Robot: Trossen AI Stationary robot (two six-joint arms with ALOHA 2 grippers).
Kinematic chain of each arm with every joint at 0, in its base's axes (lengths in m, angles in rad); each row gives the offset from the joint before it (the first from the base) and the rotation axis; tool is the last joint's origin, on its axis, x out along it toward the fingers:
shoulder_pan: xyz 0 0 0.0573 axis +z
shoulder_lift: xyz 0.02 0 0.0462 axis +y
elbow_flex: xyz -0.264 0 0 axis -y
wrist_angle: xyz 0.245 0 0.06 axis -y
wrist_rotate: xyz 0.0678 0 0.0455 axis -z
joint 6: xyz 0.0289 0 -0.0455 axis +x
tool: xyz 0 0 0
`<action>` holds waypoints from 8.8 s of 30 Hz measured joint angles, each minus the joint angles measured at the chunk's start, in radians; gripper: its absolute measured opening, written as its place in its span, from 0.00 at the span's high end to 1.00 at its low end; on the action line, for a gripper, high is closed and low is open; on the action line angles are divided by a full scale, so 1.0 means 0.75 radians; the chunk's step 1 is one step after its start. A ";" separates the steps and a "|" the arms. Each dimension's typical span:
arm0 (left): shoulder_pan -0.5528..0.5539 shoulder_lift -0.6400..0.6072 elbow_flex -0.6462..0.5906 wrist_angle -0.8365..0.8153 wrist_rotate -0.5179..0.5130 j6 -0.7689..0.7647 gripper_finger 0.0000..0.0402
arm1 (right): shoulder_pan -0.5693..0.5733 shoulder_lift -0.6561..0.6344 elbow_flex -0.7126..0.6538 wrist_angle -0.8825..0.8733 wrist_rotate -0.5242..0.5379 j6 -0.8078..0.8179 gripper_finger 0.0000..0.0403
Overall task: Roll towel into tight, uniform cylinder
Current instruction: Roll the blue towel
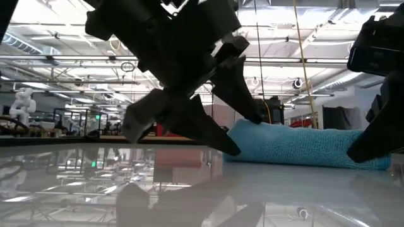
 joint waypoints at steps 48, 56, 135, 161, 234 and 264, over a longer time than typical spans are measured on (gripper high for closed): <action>0.236 0.068 0.003 -0.134 0.820 -0.571 0.96 | -0.001 0.001 0.003 -0.030 0.007 -0.218 0.59; 0.286 0.070 0.001 -0.142 0.977 -0.710 0.96 | 0.046 0.001 0.003 -0.073 0.044 -0.374 0.40; 0.420 0.073 -0.002 -0.118 1.351 -0.805 0.96 | -0.016 0.130 0.006 0.066 0.335 -1.328 0.50; 0.332 0.041 0.001 -0.150 1.125 -0.758 0.78 | -0.149 0.089 0.003 0.113 -0.193 -0.963 0.93; 0.029 0.093 0.002 -0.100 0.254 -0.309 0.98 | -0.099 -0.162 0.001 -0.078 -0.229 -0.843 0.45; 0.377 0.105 -0.004 0.015 1.299 -1.040 0.97 | 0.067 0.121 0.123 0.056 0.244 -1.466 0.43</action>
